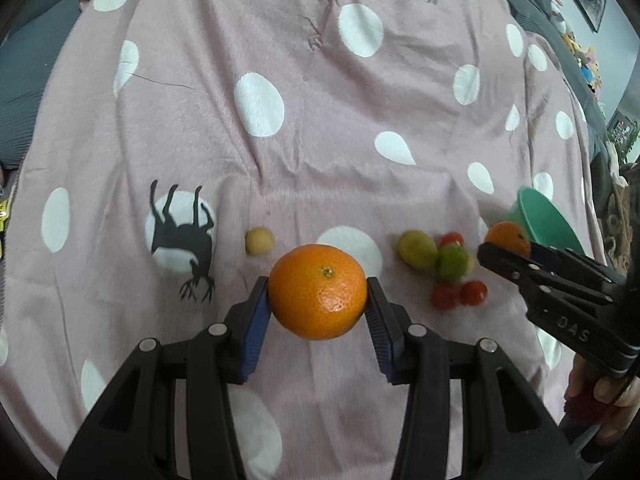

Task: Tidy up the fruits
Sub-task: 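Carry both held oranges over the green bowl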

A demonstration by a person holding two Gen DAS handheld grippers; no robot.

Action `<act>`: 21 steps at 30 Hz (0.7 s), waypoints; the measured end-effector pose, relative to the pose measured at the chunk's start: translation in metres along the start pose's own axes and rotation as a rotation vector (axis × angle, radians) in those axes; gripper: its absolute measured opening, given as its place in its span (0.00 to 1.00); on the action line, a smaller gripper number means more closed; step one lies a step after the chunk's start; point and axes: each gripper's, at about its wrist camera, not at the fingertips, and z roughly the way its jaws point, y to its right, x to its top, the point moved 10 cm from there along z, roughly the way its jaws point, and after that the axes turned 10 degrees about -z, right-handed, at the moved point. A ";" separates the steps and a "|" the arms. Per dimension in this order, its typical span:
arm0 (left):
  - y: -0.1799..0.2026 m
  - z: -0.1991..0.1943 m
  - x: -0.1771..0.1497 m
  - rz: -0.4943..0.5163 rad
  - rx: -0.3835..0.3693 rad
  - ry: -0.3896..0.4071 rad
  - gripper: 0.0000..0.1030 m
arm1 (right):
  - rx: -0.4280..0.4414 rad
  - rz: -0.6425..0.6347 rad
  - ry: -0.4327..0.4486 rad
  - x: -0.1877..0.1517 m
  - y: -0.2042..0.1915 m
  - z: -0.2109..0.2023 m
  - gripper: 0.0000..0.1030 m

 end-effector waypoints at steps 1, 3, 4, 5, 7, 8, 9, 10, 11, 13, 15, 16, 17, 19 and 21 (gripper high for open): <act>0.001 -0.005 -0.004 0.005 0.000 0.004 0.45 | -0.011 -0.004 0.009 -0.004 -0.009 -0.007 0.41; 0.005 -0.013 -0.012 0.016 -0.003 0.005 0.45 | -0.029 -0.009 0.027 -0.009 -0.016 -0.018 0.41; 0.006 -0.016 -0.016 0.018 -0.007 0.002 0.45 | -0.036 -0.006 0.037 -0.013 -0.014 -0.025 0.41; 0.009 -0.020 -0.021 0.024 -0.013 -0.003 0.45 | -0.039 -0.003 0.040 -0.016 -0.017 -0.035 0.41; 0.014 -0.024 -0.029 0.032 -0.019 -0.009 0.45 | -0.043 0.000 0.053 -0.023 -0.017 -0.048 0.41; 0.016 -0.027 -0.032 0.037 -0.022 -0.012 0.45 | -0.050 -0.001 0.058 -0.027 -0.017 -0.053 0.41; 0.020 -0.028 -0.036 0.044 -0.025 -0.017 0.45 | -0.058 -0.003 0.063 -0.031 -0.016 -0.057 0.41; 0.024 -0.029 -0.040 0.053 -0.029 -0.023 0.45 | -0.063 -0.005 0.066 -0.034 -0.017 -0.062 0.41; 0.028 -0.029 -0.043 0.061 -0.033 -0.027 0.45 | -0.068 -0.005 0.069 -0.038 -0.016 -0.066 0.41; 0.039 -0.029 -0.049 0.083 -0.044 -0.039 0.45 | -0.077 0.001 0.075 -0.045 -0.012 -0.073 0.41; 0.050 -0.030 -0.053 0.106 -0.058 -0.046 0.45 | -0.086 0.011 0.081 -0.052 -0.007 -0.079 0.41; 0.057 -0.029 -0.056 0.120 -0.067 -0.051 0.45 | -0.094 0.017 0.086 -0.054 -0.003 -0.082 0.41; 0.063 -0.029 -0.057 0.131 -0.076 -0.055 0.45 | -0.102 0.023 0.090 -0.057 0.001 -0.086 0.41; 0.078 -0.027 -0.059 0.158 -0.096 -0.062 0.45 | -0.118 0.034 0.098 -0.060 0.008 -0.090 0.41; 0.094 -0.025 -0.058 0.186 -0.115 -0.065 0.45 | -0.130 0.054 0.109 -0.063 0.018 -0.095 0.41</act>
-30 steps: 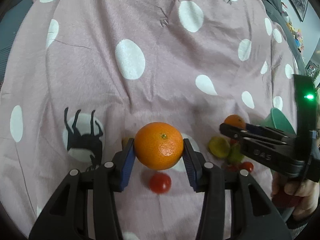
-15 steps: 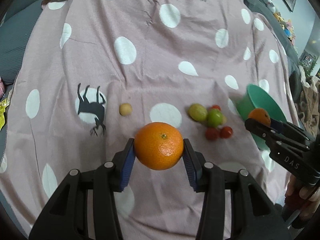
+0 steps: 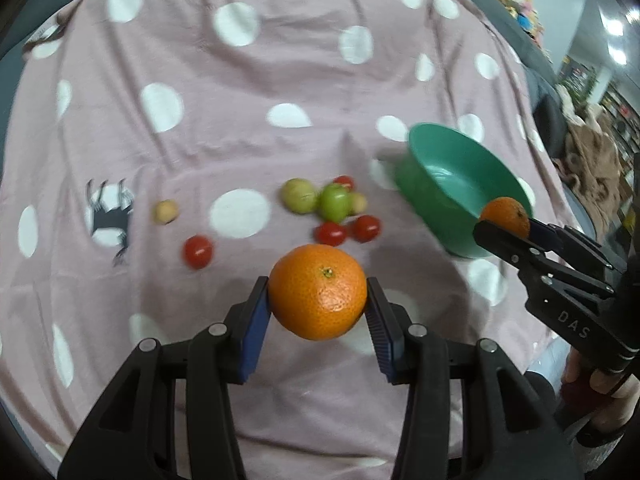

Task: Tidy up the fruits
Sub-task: 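Carry both held oranges over the green bowl, then open both tools to drop the oranges into the green bowl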

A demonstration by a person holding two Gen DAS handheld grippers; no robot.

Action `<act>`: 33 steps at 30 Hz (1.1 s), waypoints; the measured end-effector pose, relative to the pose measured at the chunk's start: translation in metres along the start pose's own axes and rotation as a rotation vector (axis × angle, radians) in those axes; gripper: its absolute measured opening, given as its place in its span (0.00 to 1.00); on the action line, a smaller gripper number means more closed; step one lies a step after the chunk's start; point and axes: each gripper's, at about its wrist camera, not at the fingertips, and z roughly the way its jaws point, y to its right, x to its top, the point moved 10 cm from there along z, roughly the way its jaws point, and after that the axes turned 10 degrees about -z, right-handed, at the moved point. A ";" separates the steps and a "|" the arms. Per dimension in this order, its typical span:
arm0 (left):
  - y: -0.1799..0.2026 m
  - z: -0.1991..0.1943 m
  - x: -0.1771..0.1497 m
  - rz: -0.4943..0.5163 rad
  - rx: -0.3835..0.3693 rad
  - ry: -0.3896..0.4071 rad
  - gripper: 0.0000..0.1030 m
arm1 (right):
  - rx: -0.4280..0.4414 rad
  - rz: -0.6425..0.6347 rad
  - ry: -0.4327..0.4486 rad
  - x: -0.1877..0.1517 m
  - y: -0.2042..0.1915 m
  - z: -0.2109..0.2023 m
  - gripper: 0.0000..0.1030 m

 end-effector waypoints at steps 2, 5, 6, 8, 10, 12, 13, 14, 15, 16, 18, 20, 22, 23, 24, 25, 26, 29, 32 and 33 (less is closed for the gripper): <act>0.014 0.003 0.003 0.025 -0.015 0.000 0.45 | -0.014 0.022 0.011 -0.002 0.012 -0.003 0.42; 0.040 0.008 0.011 0.074 -0.046 0.005 0.45 | -0.039 0.052 0.023 -0.005 0.030 -0.007 0.42; 0.049 0.010 0.015 0.091 -0.055 0.008 0.45 | -0.045 0.062 0.025 -0.006 0.035 -0.007 0.42; 0.067 0.014 0.023 0.125 -0.075 0.017 0.45 | -0.061 0.086 0.032 -0.008 0.048 -0.009 0.42; 0.090 0.021 0.032 0.160 -0.099 0.029 0.45 | -0.078 0.109 0.044 -0.008 0.060 -0.012 0.42; 0.106 0.027 0.039 0.182 -0.117 0.033 0.45 | -0.102 0.130 0.055 -0.009 0.073 -0.015 0.42; 0.117 0.032 0.042 0.196 -0.133 0.034 0.45 | -0.114 0.139 0.058 -0.010 0.080 -0.016 0.42; 0.124 0.036 0.045 0.204 -0.142 0.032 0.45 | -0.125 0.148 0.058 -0.011 0.087 -0.016 0.42; 0.134 0.043 0.048 0.215 -0.149 0.028 0.45 | -0.133 0.158 0.057 -0.011 0.093 -0.015 0.42; 0.140 0.048 0.049 0.224 -0.155 0.027 0.45 | -0.139 0.169 0.055 -0.012 0.099 -0.014 0.42; 0.152 0.060 0.052 0.238 -0.157 0.019 0.45 | -0.152 0.190 0.056 -0.015 0.110 -0.012 0.42; 0.159 0.068 0.052 0.251 -0.158 0.012 0.45 | -0.170 0.197 0.052 -0.017 0.118 -0.009 0.42; 0.166 0.079 0.052 0.268 -0.145 0.003 0.45 | -0.183 0.202 0.043 -0.020 0.125 -0.006 0.42; 0.169 0.084 0.052 0.275 -0.137 0.000 0.45 | -0.187 0.206 0.038 -0.022 0.128 -0.003 0.42; 0.170 0.088 0.051 0.279 -0.131 -0.006 0.45 | -0.190 0.209 0.032 -0.024 0.131 -0.001 0.42; 0.171 0.092 0.049 0.283 -0.124 -0.012 0.45 | -0.190 0.214 0.027 -0.026 0.133 0.001 0.42; 0.171 0.092 0.048 0.286 -0.119 -0.014 0.45 | -0.188 0.218 0.020 -0.028 0.135 0.003 0.42; 0.169 0.101 0.043 0.297 -0.094 -0.035 0.45 | -0.189 0.218 0.003 -0.033 0.136 0.007 0.42; 0.166 0.102 0.042 0.298 -0.079 -0.031 0.49 | -0.198 0.205 -0.005 -0.033 0.135 0.007 0.42; 0.164 0.100 0.043 0.301 -0.071 -0.023 0.53 | -0.205 0.197 -0.011 -0.034 0.135 0.007 0.42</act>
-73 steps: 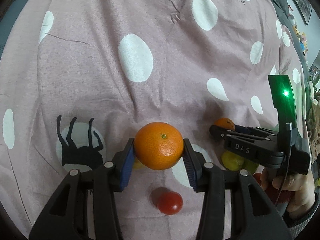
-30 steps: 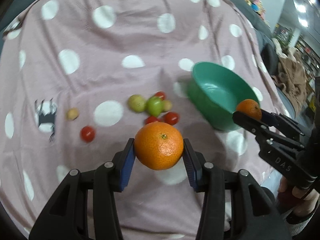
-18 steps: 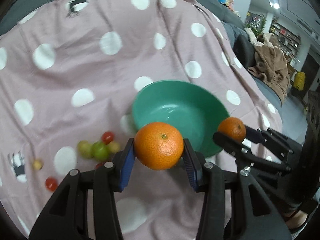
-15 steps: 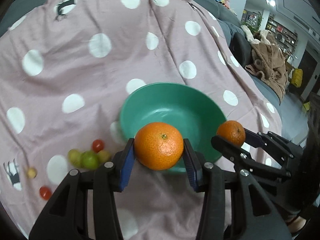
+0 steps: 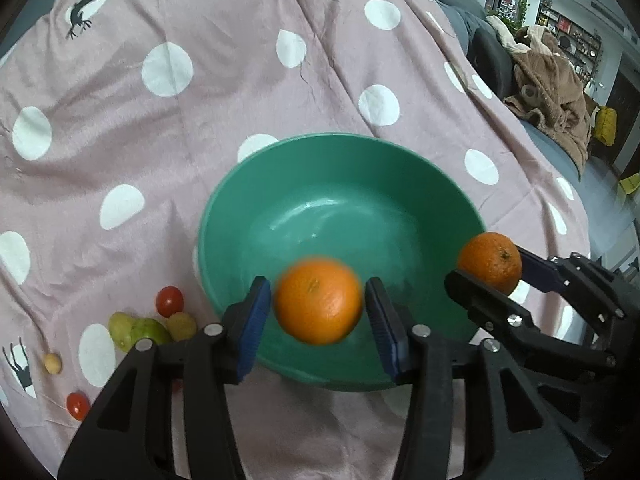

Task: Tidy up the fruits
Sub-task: 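Open both tools to drop the oranges into the green bowl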

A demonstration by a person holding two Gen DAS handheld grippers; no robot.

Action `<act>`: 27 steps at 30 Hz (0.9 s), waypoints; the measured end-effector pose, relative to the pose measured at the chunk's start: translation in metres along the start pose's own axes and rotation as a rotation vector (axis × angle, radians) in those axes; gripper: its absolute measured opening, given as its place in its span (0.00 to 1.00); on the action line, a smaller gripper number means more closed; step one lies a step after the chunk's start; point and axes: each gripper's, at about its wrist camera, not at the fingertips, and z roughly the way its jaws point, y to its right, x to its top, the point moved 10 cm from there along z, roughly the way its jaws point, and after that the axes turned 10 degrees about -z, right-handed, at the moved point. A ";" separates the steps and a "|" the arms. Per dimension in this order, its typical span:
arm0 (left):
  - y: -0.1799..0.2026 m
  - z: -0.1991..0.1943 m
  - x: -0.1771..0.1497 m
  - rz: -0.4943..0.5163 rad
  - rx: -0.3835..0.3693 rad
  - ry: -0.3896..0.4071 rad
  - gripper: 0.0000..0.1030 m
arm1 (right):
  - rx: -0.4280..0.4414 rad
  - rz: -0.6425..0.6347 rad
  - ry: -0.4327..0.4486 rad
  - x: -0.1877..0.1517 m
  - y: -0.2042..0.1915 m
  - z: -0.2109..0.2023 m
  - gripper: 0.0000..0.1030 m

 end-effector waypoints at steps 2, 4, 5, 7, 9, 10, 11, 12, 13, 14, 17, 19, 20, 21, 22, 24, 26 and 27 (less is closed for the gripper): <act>-0.004 -0.003 0.002 -0.003 0.011 0.009 0.61 | -0.009 -0.001 0.001 0.000 0.001 -0.001 0.43; -0.008 -0.008 0.004 -0.020 0.007 0.020 0.69 | -0.011 0.008 0.004 0.000 0.003 -0.003 0.45; -0.010 -0.011 0.005 -0.029 0.004 0.027 0.70 | -0.024 0.012 0.003 0.000 0.006 -0.005 0.46; -0.018 -0.024 0.005 -0.051 0.001 0.047 0.73 | -0.033 0.021 0.010 0.000 0.009 -0.009 0.47; -0.032 -0.040 -0.001 -0.084 -0.005 0.070 0.79 | -0.019 0.039 0.021 0.000 0.010 -0.014 0.51; -0.040 -0.045 -0.005 -0.099 -0.001 0.075 0.80 | -0.009 0.050 0.029 0.000 0.011 -0.017 0.53; -0.053 -0.052 -0.012 -0.122 0.012 0.076 0.80 | 0.004 0.061 0.036 0.000 0.011 -0.020 0.54; -0.068 -0.059 -0.020 -0.147 0.029 0.075 0.80 | 0.015 0.071 0.039 0.000 0.012 -0.022 0.54; -0.080 -0.064 -0.028 -0.171 0.046 0.070 0.80 | 0.021 0.077 0.041 -0.001 0.011 -0.024 0.54; -0.095 -0.070 -0.037 -0.198 0.063 0.064 0.81 | 0.029 0.082 0.044 -0.001 0.011 -0.026 0.54; -0.151 -0.093 -0.080 -0.307 0.144 0.038 0.81 | 0.078 0.093 0.053 -0.006 0.003 -0.032 0.54; -0.177 -0.106 -0.104 -0.364 0.183 0.022 0.80 | 0.113 0.092 0.051 -0.010 -0.006 -0.033 0.54; -0.187 -0.112 -0.116 -0.392 0.199 0.015 0.80 | 0.131 0.088 0.046 -0.012 -0.012 -0.033 0.54; -0.197 -0.117 -0.128 -0.421 0.212 0.007 0.80 | 0.147 0.080 0.040 -0.015 -0.018 -0.033 0.54; -0.208 -0.124 -0.144 -0.457 0.222 -0.005 0.80 | 0.159 0.072 0.036 -0.016 -0.023 -0.033 0.54; -0.219 -0.129 -0.160 -0.497 0.226 -0.018 0.80 | 0.186 0.050 0.025 -0.020 -0.038 -0.033 0.54; -0.228 -0.135 -0.174 -0.536 0.218 -0.024 0.80 | 0.208 0.030 0.013 -0.024 -0.051 -0.033 0.54; -0.229 -0.138 -0.180 -0.555 0.206 -0.023 0.80 | 0.220 0.021 0.006 -0.025 -0.058 -0.033 0.54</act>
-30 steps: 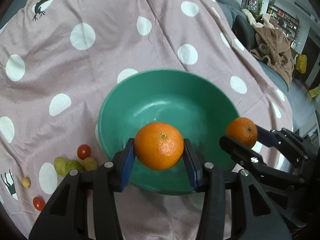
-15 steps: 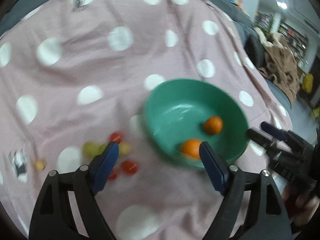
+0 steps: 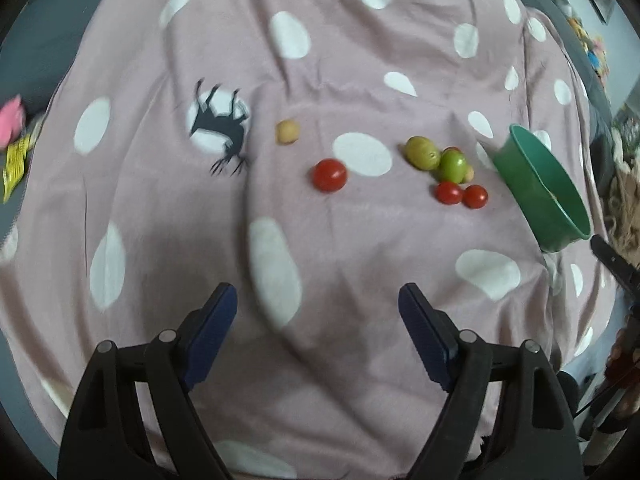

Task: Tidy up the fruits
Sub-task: 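Open both tools to drop the oranges into the green bowl, then grasp the lone cherry tomato with the left tool while the right tool grasps another tomato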

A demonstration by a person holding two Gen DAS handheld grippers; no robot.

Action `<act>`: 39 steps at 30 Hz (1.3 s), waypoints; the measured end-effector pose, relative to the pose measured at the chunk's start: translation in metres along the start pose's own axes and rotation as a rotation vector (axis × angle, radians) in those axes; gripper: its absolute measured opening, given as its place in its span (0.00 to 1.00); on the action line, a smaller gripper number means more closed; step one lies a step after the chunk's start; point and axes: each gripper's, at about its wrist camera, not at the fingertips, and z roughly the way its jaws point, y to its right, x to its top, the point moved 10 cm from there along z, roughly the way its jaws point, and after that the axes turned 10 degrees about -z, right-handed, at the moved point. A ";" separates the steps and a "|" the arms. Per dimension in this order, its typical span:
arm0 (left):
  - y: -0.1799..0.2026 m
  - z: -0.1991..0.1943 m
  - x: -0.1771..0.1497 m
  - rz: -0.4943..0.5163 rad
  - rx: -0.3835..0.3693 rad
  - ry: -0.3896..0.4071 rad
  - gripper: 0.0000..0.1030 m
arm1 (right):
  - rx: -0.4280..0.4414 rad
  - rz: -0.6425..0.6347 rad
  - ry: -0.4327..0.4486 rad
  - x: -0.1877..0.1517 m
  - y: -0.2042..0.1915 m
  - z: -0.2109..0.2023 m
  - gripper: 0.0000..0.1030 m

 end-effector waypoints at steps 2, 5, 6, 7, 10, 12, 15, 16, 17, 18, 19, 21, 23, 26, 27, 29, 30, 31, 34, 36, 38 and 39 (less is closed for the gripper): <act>-0.002 -0.001 -0.002 -0.012 -0.015 -0.003 0.80 | 0.022 -0.022 -0.016 -0.003 -0.014 0.003 0.54; 0.002 -0.001 -0.004 -0.012 -0.047 -0.003 0.80 | 0.051 -0.058 -0.038 -0.007 -0.034 0.008 0.54; 0.005 -0.001 -0.005 -0.009 -0.061 -0.004 0.80 | 0.059 -0.071 -0.046 -0.008 -0.041 0.010 0.54; 0.006 -0.001 -0.006 -0.006 -0.067 -0.005 0.80 | 0.068 -0.083 -0.055 -0.009 -0.048 0.012 0.54; 0.010 0.001 -0.008 -0.004 -0.091 -0.014 0.80 | 0.090 -0.117 -0.085 -0.015 -0.064 0.019 0.54; 0.011 0.001 -0.008 -0.006 -0.107 -0.020 0.80 | 0.107 -0.132 -0.103 -0.019 -0.073 0.023 0.54; 0.009 0.003 -0.005 -0.012 -0.122 -0.019 0.79 | 0.126 -0.153 -0.131 -0.022 -0.085 0.032 0.54; 0.009 0.004 -0.004 -0.015 -0.125 -0.018 0.79 | 0.130 -0.159 -0.136 -0.022 -0.089 0.035 0.54; 0.008 0.004 -0.003 -0.016 -0.129 -0.017 0.79 | 0.135 -0.163 -0.142 -0.022 -0.092 0.038 0.54; 0.007 0.005 -0.001 -0.019 -0.132 -0.016 0.79 | 0.134 -0.161 -0.144 -0.021 -0.095 0.041 0.54; 0.007 0.005 0.001 -0.021 -0.135 -0.014 0.79 | 0.142 -0.160 -0.148 -0.021 -0.098 0.044 0.54; 0.006 0.005 0.004 -0.019 -0.142 -0.006 0.76 | 0.166 -0.155 -0.159 -0.020 -0.103 0.051 0.54; 0.008 0.005 0.009 -0.011 -0.148 0.003 0.75 | 0.190 -0.152 -0.169 -0.019 -0.110 0.057 0.54; 0.012 0.008 0.019 0.009 -0.152 0.020 0.72 | 0.233 -0.149 -0.180 -0.015 -0.121 0.068 0.54; 0.014 0.009 0.023 0.015 -0.154 0.024 0.72 | 0.247 -0.150 -0.181 -0.013 -0.125 0.073 0.54; 0.018 0.015 0.030 0.028 -0.156 0.026 0.70 | 0.262 -0.164 -0.179 -0.010 -0.131 0.082 0.54; 0.019 0.019 0.034 0.037 -0.152 0.027 0.69 | 0.262 -0.171 -0.183 -0.008 -0.134 0.088 0.54; 0.021 0.024 0.038 0.048 -0.144 0.029 0.68 | 0.262 -0.177 -0.186 -0.006 -0.135 0.092 0.54; 0.025 0.040 0.050 0.081 -0.117 0.022 0.66 | 0.258 -0.185 -0.208 -0.001 -0.138 0.110 0.54; 0.025 0.050 0.056 0.095 -0.111 0.014 0.64 | 0.240 -0.187 -0.238 -0.001 -0.134 0.121 0.54; 0.026 0.060 0.061 0.113 -0.091 0.002 0.63 | 0.236 -0.192 -0.264 -0.001 -0.134 0.130 0.54; 0.026 0.065 0.064 0.120 -0.085 -0.004 0.61 | 0.232 -0.198 -0.274 0.000 -0.134 0.134 0.54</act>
